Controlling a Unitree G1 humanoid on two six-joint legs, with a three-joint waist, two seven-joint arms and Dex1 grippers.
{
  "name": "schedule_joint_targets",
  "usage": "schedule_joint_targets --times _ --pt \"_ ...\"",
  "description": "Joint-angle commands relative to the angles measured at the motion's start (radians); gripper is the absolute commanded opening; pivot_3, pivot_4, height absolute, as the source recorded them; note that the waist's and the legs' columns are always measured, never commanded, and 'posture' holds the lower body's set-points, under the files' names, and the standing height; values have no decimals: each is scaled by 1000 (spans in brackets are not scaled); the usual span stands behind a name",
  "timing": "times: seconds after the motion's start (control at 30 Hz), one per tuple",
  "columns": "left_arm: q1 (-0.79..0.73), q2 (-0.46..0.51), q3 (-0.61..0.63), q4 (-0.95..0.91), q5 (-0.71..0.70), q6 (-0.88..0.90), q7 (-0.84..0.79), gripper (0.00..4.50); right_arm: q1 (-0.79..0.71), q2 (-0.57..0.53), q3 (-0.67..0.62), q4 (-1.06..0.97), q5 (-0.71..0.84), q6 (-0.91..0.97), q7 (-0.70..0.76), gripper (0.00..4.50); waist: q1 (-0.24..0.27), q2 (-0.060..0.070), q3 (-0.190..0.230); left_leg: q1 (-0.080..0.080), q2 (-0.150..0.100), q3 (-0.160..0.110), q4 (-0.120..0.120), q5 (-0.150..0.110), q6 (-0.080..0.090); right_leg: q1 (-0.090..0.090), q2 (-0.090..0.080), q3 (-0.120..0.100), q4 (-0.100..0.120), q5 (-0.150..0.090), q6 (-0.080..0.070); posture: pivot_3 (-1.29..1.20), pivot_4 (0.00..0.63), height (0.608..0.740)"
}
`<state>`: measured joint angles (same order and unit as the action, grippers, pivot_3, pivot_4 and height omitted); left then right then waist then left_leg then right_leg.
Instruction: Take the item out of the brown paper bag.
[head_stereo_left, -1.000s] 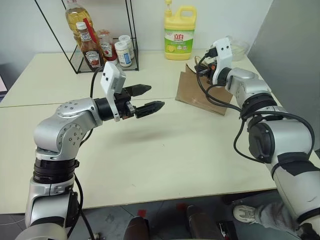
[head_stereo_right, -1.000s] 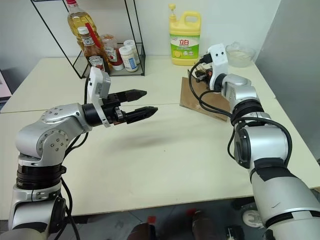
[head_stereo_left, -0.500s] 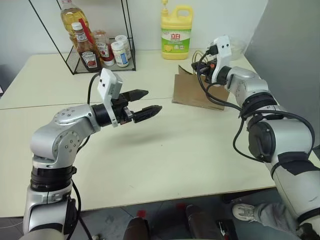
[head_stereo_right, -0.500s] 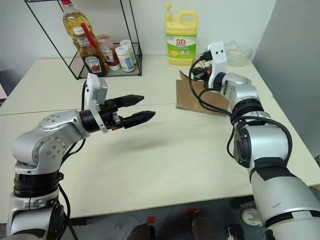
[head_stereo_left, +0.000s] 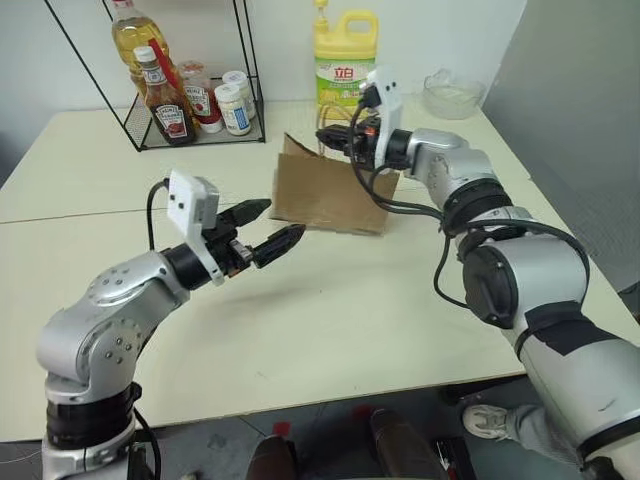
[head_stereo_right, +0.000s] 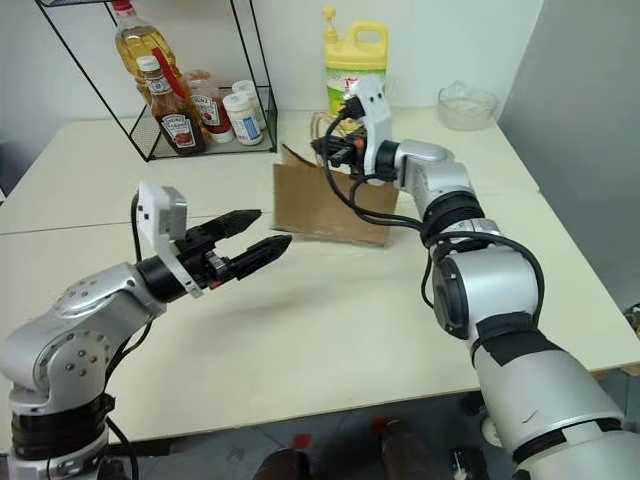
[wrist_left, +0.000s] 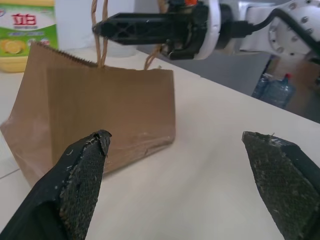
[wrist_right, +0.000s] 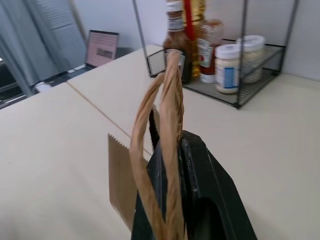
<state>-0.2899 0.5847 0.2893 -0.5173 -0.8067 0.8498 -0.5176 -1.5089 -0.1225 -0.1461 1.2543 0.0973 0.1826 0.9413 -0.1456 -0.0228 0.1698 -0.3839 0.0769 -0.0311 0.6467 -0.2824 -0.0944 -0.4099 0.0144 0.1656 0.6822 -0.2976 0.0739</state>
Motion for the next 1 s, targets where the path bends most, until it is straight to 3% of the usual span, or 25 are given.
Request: schedule_joint_targets --times 0.03,0.53,0.67,0.87,1.0 --pt "51 -2 61 -92 -48 1 48 4500 -49 42 15 -80 25 -11 52 13 0 0 0 0 0 0 0 0 0 0 0 -1 0 0 0 0 150 740" --pt "178 29 124 -171 -123 -15 148 4500 -17 94 79 -74 2 -17 76 13 10 1 1 -7 0 -20 0 3 -5 2 0 -19 0 1 -4 0 150 740" --pt "174 44 120 -155 -123 -19 139 4500 -5 93 86 -74 4 -17 69 941 10 1 1 -7 0 -20 0 3 -5 2 0 -19 0 1 -4 0 150 740" --pt "151 78 117 -110 -112 -28 104 4500 27 43 95 -142 15 21 144 3063 11 1 1 -7 0 -21 0 3 -5 2 0 -21 0 1 -4 0 150 740" --pt "133 126 131 -62 -110 -30 53 4500 107 -43 144 -298 13 96 260 4460 13 1 1 -8 0 -22 0 3 -5 2 0 -21 -1 1 -4 0 150 740"
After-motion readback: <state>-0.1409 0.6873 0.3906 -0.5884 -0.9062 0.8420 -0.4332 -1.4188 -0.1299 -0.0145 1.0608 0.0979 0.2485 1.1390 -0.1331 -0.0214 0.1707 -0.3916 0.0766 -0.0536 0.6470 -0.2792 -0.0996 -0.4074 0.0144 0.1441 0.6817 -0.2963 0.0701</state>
